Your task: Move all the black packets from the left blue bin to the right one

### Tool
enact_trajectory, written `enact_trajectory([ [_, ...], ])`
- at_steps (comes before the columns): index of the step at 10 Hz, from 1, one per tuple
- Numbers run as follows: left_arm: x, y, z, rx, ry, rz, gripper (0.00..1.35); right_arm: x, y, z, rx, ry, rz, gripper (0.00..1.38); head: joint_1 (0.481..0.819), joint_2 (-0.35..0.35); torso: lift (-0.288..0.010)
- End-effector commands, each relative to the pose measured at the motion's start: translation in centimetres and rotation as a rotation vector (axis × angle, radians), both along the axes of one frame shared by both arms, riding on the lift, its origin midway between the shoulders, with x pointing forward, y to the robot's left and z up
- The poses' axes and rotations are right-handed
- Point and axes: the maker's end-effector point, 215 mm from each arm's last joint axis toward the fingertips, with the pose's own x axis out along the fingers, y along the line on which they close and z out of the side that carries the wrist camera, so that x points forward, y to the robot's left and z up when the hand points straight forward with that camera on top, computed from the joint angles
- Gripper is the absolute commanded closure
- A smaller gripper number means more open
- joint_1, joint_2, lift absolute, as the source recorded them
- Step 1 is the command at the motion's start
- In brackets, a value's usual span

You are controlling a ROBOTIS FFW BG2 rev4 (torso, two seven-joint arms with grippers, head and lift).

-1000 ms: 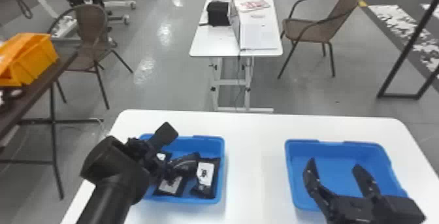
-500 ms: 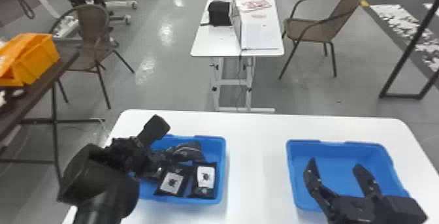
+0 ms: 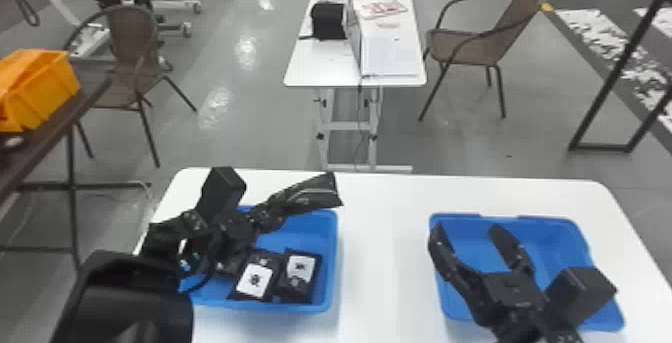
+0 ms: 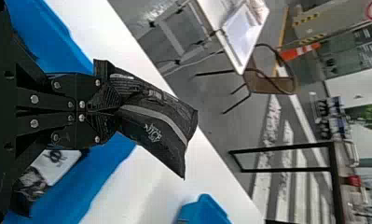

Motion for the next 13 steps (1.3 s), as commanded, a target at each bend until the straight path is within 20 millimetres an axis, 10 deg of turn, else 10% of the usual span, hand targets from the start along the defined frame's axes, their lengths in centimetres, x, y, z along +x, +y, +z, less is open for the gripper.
enact_trajectory([
  [1, 0.6, -3.5, 1.1, -0.105, -0.049, -0.079, 1.20, 2.0, 0.9, 0.9, 0.052, -0.021, 0.035, 0.10, 0.695, 0.061, 0.000],
  [5, 3.5, -11.7, 3.5, -0.334, -0.129, -0.242, 1.17, 5.9, 6.2, 4.5, 0.172, -0.107, 0.205, 0.08, 0.695, 0.008, 0.000],
  [8, 3.3, -14.2, 2.7, -0.357, -0.089, -0.279, 1.17, 7.9, 8.0, 6.4, 0.189, -0.138, 0.229, 0.07, 0.695, -0.005, 0.000],
  [12, 2.9, -16.4, 3.8, -0.406, -0.082, -0.318, 1.18, 9.4, 8.4, 3.6, 0.233, -0.066, 0.229, 0.09, 0.695, -0.021, 0.000],
  [13, 2.8, -16.6, 3.7, -0.409, -0.075, -0.320, 1.17, 10.0, 8.6, 4.0, 0.236, -0.071, 0.229, 0.33, 0.695, -0.026, 0.000],
])
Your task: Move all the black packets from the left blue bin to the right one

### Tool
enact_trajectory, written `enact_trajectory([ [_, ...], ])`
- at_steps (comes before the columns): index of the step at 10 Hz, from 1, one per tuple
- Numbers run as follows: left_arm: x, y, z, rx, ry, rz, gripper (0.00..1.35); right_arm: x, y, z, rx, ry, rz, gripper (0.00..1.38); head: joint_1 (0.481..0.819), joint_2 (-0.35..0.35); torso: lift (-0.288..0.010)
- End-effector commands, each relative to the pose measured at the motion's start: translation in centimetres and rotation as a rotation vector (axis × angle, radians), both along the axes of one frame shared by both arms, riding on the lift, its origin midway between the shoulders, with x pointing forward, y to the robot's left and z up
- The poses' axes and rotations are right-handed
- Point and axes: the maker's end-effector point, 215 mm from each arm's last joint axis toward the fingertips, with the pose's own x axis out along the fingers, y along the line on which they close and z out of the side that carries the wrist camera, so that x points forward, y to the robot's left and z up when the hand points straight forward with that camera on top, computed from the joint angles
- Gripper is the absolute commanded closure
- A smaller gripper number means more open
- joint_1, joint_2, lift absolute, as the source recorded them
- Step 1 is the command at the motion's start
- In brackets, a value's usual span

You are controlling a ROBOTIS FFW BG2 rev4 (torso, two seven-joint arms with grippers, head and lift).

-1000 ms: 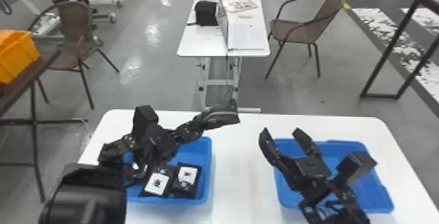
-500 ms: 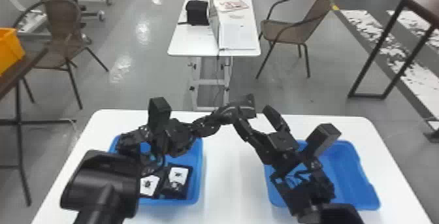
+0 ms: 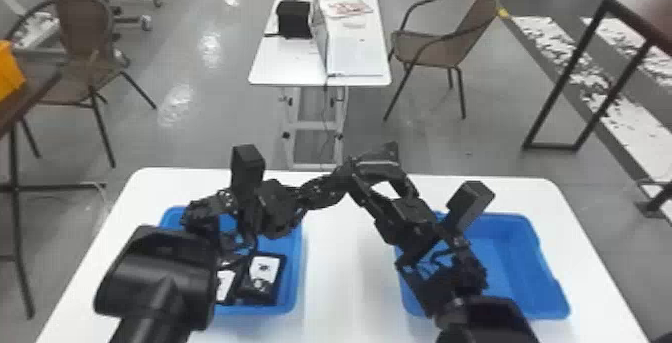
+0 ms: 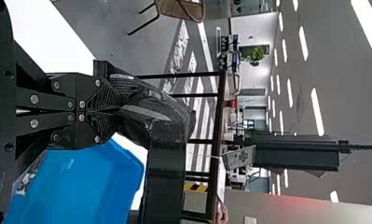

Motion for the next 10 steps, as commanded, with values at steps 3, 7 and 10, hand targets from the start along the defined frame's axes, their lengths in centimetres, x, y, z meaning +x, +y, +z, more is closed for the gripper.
enact_trajectory([
  [3, -0.2, -0.4, -0.3, -0.005, 0.016, -0.009, 1.17, 1.0, -0.9, 1.1, -0.006, -0.040, -0.056, 1.20, 0.695, -0.033, 0.000],
  [7, 0.2, -0.4, 0.3, -0.031, 0.005, 0.004, 1.03, 0.2, -1.8, -0.8, 0.092, 0.014, -0.100, 1.28, 0.695, -0.047, 0.000],
  [10, -0.5, 2.6, -2.2, -0.071, 0.093, 0.081, 0.13, 1.3, -8.5, -1.9, 0.119, 0.033, -0.216, 1.28, 0.695, -0.059, 0.000],
])
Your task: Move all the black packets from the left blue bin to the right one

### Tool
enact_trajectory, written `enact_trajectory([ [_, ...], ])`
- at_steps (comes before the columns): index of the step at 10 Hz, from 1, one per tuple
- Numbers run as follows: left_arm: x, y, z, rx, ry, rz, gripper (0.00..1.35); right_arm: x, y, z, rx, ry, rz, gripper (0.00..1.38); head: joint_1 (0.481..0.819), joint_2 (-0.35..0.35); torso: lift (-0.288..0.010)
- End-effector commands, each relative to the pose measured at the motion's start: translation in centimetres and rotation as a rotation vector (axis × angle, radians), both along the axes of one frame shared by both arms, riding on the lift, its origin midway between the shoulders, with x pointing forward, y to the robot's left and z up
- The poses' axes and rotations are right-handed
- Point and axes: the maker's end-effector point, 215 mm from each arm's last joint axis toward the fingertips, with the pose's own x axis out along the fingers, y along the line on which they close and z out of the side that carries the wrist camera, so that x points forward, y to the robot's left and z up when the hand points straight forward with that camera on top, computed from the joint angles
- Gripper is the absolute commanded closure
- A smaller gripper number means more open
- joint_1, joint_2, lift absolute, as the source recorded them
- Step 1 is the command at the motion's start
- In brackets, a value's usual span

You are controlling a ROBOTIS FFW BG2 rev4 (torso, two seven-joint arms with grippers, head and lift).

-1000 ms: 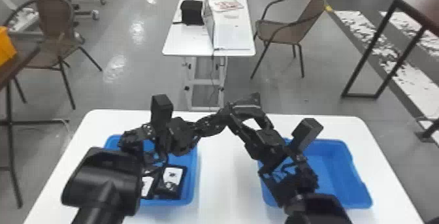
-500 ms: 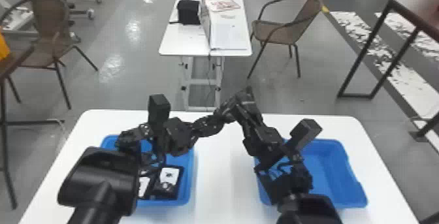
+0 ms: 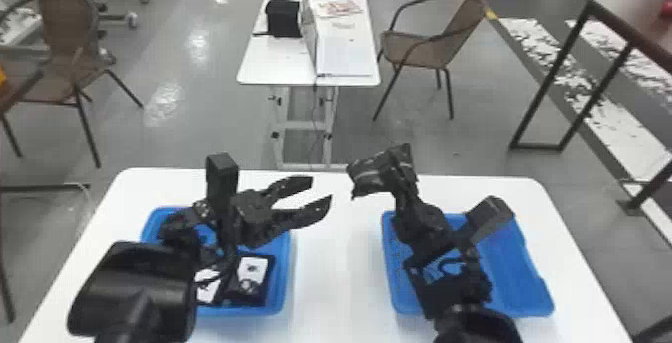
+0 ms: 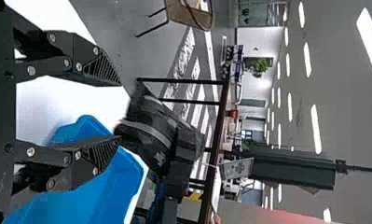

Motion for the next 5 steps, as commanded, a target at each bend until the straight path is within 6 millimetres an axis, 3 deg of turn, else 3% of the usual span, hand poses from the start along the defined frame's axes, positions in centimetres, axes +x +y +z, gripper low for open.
enact_trajectory([
  [1, -0.8, 2.2, -1.4, -0.044, 0.071, 0.055, 0.09, 0.5, -4.7, -1.7, -0.025, 0.031, -0.067, 1.28, 0.695, -0.074, 0.000],
  [5, -2.2, 8.1, -2.5, -0.279, 0.220, 0.281, 0.14, -0.5, -14.2, -11.2, -0.150, 0.227, -0.204, 1.24, 0.695, -0.119, 0.000],
])
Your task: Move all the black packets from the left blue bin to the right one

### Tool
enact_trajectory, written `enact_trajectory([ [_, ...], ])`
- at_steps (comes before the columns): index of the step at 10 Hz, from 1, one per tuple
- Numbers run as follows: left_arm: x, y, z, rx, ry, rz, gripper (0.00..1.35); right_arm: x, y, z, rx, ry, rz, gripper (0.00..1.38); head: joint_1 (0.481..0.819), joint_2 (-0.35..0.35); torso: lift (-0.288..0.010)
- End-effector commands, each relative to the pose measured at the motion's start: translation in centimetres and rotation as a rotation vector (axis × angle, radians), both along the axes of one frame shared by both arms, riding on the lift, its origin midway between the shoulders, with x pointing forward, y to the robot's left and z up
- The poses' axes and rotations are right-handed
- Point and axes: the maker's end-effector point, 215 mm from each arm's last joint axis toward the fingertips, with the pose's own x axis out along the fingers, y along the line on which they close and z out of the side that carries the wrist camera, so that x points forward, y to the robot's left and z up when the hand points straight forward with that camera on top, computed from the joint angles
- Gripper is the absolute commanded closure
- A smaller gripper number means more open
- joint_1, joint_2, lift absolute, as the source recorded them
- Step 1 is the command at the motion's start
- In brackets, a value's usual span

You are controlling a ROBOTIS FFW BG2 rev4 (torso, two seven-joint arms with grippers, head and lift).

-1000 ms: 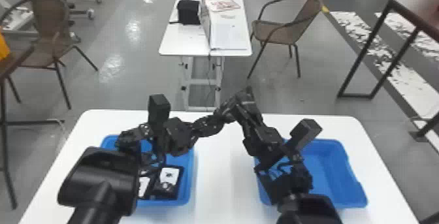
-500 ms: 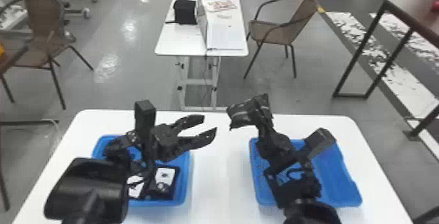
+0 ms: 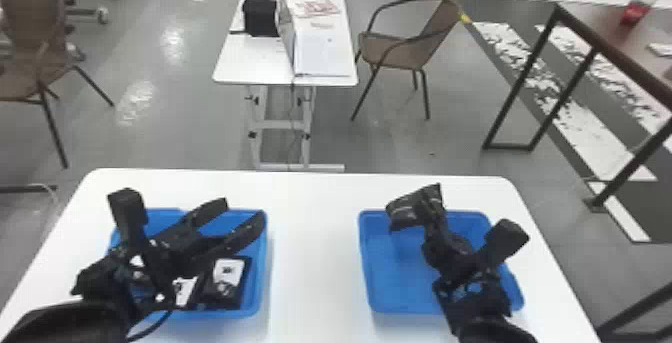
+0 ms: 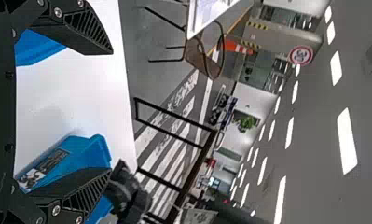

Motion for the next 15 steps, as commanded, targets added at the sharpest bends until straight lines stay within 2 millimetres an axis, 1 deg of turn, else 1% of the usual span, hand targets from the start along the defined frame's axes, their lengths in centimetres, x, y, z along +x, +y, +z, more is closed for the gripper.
enact_trajectory([
  [1, -0.2, 1.4, 1.3, -0.074, 0.012, 0.064, 0.14, -0.9, -3.0, -2.6, -0.063, 0.062, -0.052, 1.24, 0.695, -0.126, 0.000],
  [2, 0.3, 2.2, 2.8, -0.124, -0.002, 0.115, 0.14, -1.7, -4.0, -4.2, -0.081, 0.102, -0.083, 1.23, 0.695, -0.138, 0.000],
  [3, 0.2, 1.7, 4.1, -0.232, 0.029, 0.120, 0.14, -2.8, -5.4, -5.9, -0.084, 0.146, -0.126, 1.05, 0.695, -0.145, 0.000],
  [4, 0.5, 2.3, 5.2, -0.203, 0.022, 0.124, 0.14, -3.4, -6.0, -6.6, -0.073, 0.164, -0.151, 0.67, 0.695, -0.152, 0.000],
  [5, 0.5, 3.4, 4.6, -0.122, 0.053, 0.151, 0.14, -3.6, -6.5, -6.0, -0.079, 0.157, -0.176, 0.36, 0.695, -0.167, 0.000],
  [6, 0.0, 4.3, 2.4, -0.070, 0.119, 0.168, 0.14, -3.2, -6.6, -4.6, -0.065, 0.127, -0.183, 0.05, 0.695, -0.169, 0.000],
  [7, -0.9, 5.1, 0.0, -0.038, 0.196, 0.187, 0.14, -3.0, -6.5, -2.0, -0.075, 0.073, -0.179, 0.07, 0.695, -0.162, 0.000],
  [8, -2.1, 5.7, -2.9, 0.009, 0.300, 0.208, 0.14, -3.1, -6.3, 1.2, -0.079, 0.005, -0.179, 0.15, 0.695, -0.153, 0.000],
  [9, -3.1, 5.9, -5.2, 0.052, 0.389, 0.217, 0.15, -3.3, -6.0, 4.0, -0.083, -0.054, -0.176, 0.20, 0.695, -0.144, 0.000],
  [10, -3.7, 6.4, -6.5, 0.098, 0.436, 0.220, 0.18, -3.0, -5.2, 6.7, -0.078, -0.111, -0.157, 0.20, 0.695, -0.139, 0.000],
  [11, -4.0, 7.0, -7.8, 0.161, 0.482, 0.218, 0.20, -2.9, -4.5, 8.3, -0.063, -0.150, -0.142, 0.21, 0.695, -0.135, 0.000],
  [12, -4.3, 7.3, -8.9, 0.213, 0.524, 0.213, 0.20, -2.7, -3.8, 9.5, -0.037, -0.179, -0.131, 0.21, 0.695, -0.122, 0.000],
  [13, -4.3, 7.8, -9.5, 0.268, 0.560, 0.219, 0.20, -2.6, -3.2, 9.9, -0.016, -0.193, -0.123, 0.21, 0.695, -0.110, 0.000],
  [15, -3.8, 6.3, -11.7, 0.264, 0.621, 0.177, 0.20, -2.6, -2.9, 10.1, 0.003, -0.203, -0.114, 0.21, 0.695, -0.094, 0.000],
])
